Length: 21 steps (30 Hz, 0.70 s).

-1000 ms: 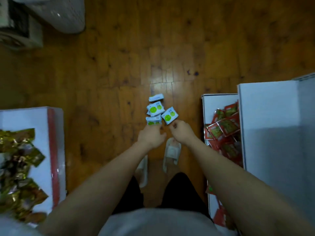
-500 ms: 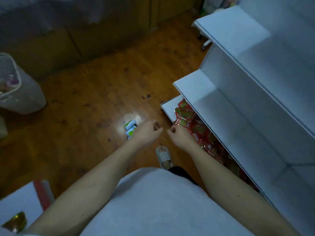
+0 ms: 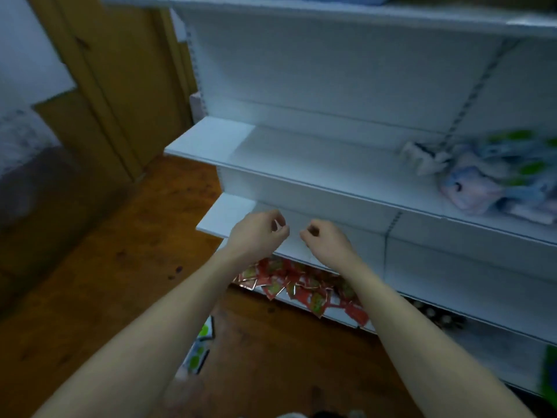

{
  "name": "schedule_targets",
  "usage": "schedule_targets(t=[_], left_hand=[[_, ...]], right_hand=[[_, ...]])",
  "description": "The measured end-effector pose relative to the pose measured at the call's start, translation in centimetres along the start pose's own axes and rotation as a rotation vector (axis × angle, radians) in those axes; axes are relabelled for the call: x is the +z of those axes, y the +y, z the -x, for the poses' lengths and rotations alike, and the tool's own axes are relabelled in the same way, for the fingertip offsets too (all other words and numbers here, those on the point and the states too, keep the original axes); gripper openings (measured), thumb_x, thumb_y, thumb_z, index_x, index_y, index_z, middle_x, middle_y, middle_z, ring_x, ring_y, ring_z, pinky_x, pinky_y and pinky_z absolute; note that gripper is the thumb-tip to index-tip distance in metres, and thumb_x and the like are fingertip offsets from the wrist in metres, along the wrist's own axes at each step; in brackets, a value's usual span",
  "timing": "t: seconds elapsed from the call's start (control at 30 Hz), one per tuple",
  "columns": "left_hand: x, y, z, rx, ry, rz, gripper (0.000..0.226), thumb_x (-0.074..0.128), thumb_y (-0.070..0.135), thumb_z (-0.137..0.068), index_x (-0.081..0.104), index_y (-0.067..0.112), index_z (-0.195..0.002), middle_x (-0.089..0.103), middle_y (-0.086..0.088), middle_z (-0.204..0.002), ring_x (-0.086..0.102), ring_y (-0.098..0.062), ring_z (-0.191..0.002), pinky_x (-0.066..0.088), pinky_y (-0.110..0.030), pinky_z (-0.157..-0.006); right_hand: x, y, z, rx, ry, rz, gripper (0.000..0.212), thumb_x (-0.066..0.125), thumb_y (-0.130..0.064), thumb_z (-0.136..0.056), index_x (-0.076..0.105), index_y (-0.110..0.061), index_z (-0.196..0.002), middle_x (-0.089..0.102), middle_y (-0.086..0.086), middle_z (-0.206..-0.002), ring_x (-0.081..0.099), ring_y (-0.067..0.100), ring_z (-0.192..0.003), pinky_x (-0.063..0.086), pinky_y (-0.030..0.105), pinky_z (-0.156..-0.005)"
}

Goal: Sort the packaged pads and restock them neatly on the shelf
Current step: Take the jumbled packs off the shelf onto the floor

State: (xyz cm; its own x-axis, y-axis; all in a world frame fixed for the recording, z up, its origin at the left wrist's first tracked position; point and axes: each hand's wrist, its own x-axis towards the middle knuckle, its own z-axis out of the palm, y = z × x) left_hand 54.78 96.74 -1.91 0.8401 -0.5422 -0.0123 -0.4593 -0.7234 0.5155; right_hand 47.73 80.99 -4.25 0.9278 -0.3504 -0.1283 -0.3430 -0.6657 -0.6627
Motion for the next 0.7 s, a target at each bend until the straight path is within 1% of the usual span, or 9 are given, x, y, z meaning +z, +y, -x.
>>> schedule_targets(t=[0.07, 0.17, 0.23, 0.3, 0.4, 0.47, 0.53, 0.63, 0.7], left_hand=[[0.6, 4.0, -0.7, 0.060, 0.005, -0.010, 0.025, 0.053, 0.047, -0.091, 0.064, 0.028, -0.105, 0.066, 0.008, -0.097, 0.059, -0.014, -0.086, 0.049, -0.029, -0.070], [2.6, 10.0, -1.6, 0.146, 0.004, 0.008, 0.022, 0.056, 0.043, -0.091, 0.065, 0.028, -0.103, 0.067, 0.009, -0.098, 0.060, -0.015, -0.090, 0.048, -0.029, -0.074], [4.8, 14.4, -2.2, 0.205, 0.008, 0.032, 0.019, 0.057, 0.042, -0.090, 0.065, 0.027, -0.099, 0.068, 0.011, -0.096, 0.061, -0.014, -0.091, 0.049, -0.030, -0.076], [7.5, 18.9, -2.4, 0.243, -0.008, 0.088, 0.013, 0.058, 0.041, -0.089, 0.063, 0.030, -0.093, 0.066, 0.014, -0.090, 0.061, -0.011, -0.088, 0.052, -0.032, -0.078], [11.5, 25.3, -2.2, 0.291, -0.056, 0.131, 0.011, 0.059, 0.038, -0.089, 0.064, 0.029, -0.093, 0.065, 0.014, -0.089, 0.060, -0.010, -0.087, 0.051, -0.033, -0.080], [13.8, 29.0, -2.5, 0.311, -0.070, 0.163, 0.011, 0.060, 0.035, -0.089, 0.065, 0.028, -0.094, 0.066, 0.012, -0.090, 0.061, -0.012, -0.086, 0.051, -0.034, -0.080], [15.9, 32.2, -2.8, 0.315, -0.088, 0.198, 0.007, 0.060, 0.035, -0.087, 0.064, 0.031, -0.090, 0.066, 0.013, -0.088, 0.061, -0.012, -0.083, 0.052, -0.034, -0.080], [18.5, 35.9, -3.3, 0.333, -0.145, 0.189, 0.006, 0.059, 0.039, -0.087, 0.062, 0.034, -0.090, 0.066, 0.015, -0.089, 0.060, -0.010, -0.084, 0.052, -0.032, -0.078], [19.6, 37.5, -4.0, 0.352, -0.172, 0.187, 0.008, 0.059, 0.040, -0.088, 0.062, 0.034, -0.092, 0.065, 0.017, -0.090, 0.059, -0.008, -0.084, 0.051, -0.030, -0.076]], right_hand=[[-3.4, 2.0, 1.3, 0.010, 0.046, -0.026, 0.028, 0.052, -0.033, -0.095, 0.058, -0.009, -0.082, 0.060, 0.007, -0.073, 0.058, 0.028, -0.073, 0.044, 0.037, -0.064], [-8.6, 5.8, 3.2, 0.038, 0.110, -0.051, 0.029, 0.052, -0.035, -0.096, 0.056, -0.016, -0.075, 0.060, 0.003, -0.070, 0.057, 0.023, -0.070, 0.043, 0.035, -0.061], [-12.4, 9.2, 4.6, 0.056, 0.164, -0.067, 0.028, 0.053, -0.036, -0.095, 0.056, -0.019, -0.074, 0.062, 0.002, -0.072, 0.058, 0.021, -0.071, 0.046, 0.035, -0.065], [-16.2, 13.0, 6.5, 0.089, 0.201, -0.080, 0.026, 0.054, -0.035, -0.095, 0.059, -0.018, -0.075, 0.064, 0.001, -0.074, 0.058, 0.018, -0.073, 0.045, 0.033, -0.067], [-21.1, 19.0, 9.9, 0.144, 0.238, -0.099, 0.028, 0.056, -0.031, -0.095, 0.058, -0.013, -0.073, 0.061, 0.001, -0.068, 0.054, 0.016, -0.066, 0.039, 0.029, -0.059], [-23.9, 22.7, 11.6, 0.185, 0.260, -0.102, 0.030, 0.056, -0.030, -0.095, 0.057, -0.009, -0.073, 0.058, 0.005, -0.065, 0.053, 0.019, -0.064, 0.036, 0.030, -0.057], [-26.4, 25.9, 12.7, 0.217, 0.292, -0.096, 0.029, 0.057, -0.030, -0.094, 0.058, -0.009, -0.074, 0.062, 0.009, -0.069, 0.057, 0.024, -0.068, 0.039, 0.032, -0.060], [-29.2, 29.4, 13.3, 0.248, 0.325, -0.095, 0.025, 0.059, -0.029, -0.093, 0.058, -0.015, -0.073, 0.063, 0.003, -0.071, 0.058, 0.021, -0.071, 0.045, 0.034, -0.067], [-30.5, 30.9, 12.9, 0.271, 0.336, -0.138, 0.020, 0.059, -0.027, -0.093, 0.058, -0.018, -0.075, 0.063, 0.002, -0.071, 0.058, 0.020, -0.071, 0.047, 0.035, -0.068]])
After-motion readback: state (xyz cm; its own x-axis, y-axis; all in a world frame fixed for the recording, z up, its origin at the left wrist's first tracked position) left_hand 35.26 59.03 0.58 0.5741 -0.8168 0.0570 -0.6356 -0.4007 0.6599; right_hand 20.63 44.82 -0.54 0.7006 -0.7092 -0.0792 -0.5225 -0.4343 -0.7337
